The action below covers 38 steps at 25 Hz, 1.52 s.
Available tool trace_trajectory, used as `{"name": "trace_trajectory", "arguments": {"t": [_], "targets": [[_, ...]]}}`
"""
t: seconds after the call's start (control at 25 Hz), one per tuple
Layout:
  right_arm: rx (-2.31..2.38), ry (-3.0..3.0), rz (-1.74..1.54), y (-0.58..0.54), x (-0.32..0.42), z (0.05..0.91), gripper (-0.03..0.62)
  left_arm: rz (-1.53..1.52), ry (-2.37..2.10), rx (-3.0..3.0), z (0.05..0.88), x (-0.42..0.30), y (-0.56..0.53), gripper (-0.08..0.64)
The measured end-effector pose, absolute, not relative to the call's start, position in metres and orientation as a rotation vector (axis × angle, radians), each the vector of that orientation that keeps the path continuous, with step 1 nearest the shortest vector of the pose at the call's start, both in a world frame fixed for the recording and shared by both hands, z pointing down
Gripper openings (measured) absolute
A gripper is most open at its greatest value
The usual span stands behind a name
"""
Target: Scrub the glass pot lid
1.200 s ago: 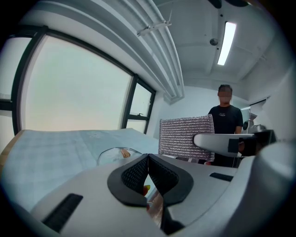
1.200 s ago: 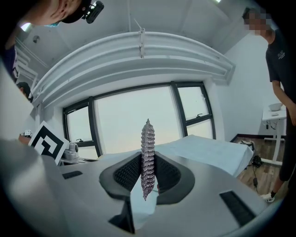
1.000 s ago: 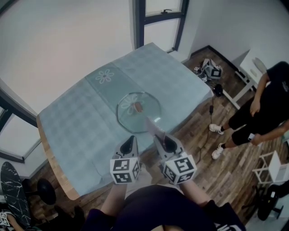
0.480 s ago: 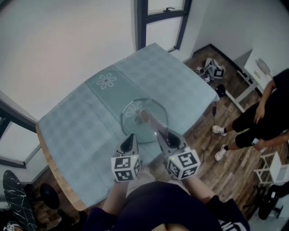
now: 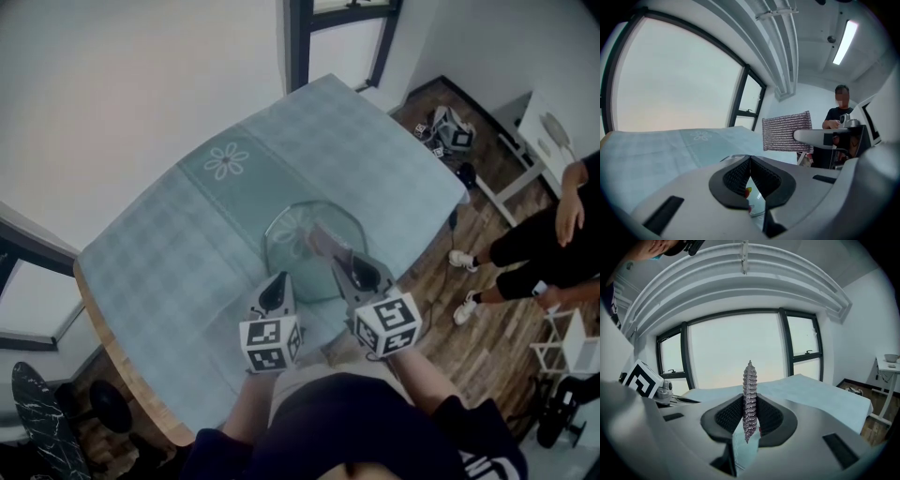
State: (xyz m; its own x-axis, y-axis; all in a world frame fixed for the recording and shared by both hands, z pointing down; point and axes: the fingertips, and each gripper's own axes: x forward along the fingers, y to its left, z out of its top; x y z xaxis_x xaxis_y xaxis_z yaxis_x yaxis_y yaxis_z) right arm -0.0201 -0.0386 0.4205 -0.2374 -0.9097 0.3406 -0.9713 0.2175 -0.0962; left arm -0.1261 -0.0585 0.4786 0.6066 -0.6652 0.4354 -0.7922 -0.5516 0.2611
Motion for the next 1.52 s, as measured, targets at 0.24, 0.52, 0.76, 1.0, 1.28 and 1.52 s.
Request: {"name": "trace_trajectory", "arguments": {"t": [0.24, 0.52, 0.76, 1.0, 1.28, 1.52], "targets": [[1.723, -2.255, 0.418, -0.068, -0.026, 0.435, 0.081, 0.388, -1.157, 2.350, 0.493, -0.127, -0.068, 0.003], [1.599, -2.260, 0.401, -0.113, -0.029, 0.454, 0.081, 0.382, -1.195, 2.300, 0.508, -0.125, -0.081, 0.003], [1.492, -2.202, 0.400, -0.149, -0.024, 0.484, 0.081, 0.381, -1.232, 2.249, 0.523, -0.123, -0.100, 0.003], [1.416, -2.166, 0.378, -0.177, -0.028, 0.508, 0.081, 0.409, -1.253, 2.202, 0.542, -0.126, -0.113, 0.003], [1.373, -2.095, 0.380, -0.196, -0.029, 0.534, 0.081, 0.431, -1.244, 2.171, 0.556, -0.127, -0.124, 0.003], [1.355, -2.038, 0.356, -0.203, -0.028, 0.551, 0.081, 0.469, -1.216, 2.178, 0.567, -0.122, -0.126, 0.003]]}}
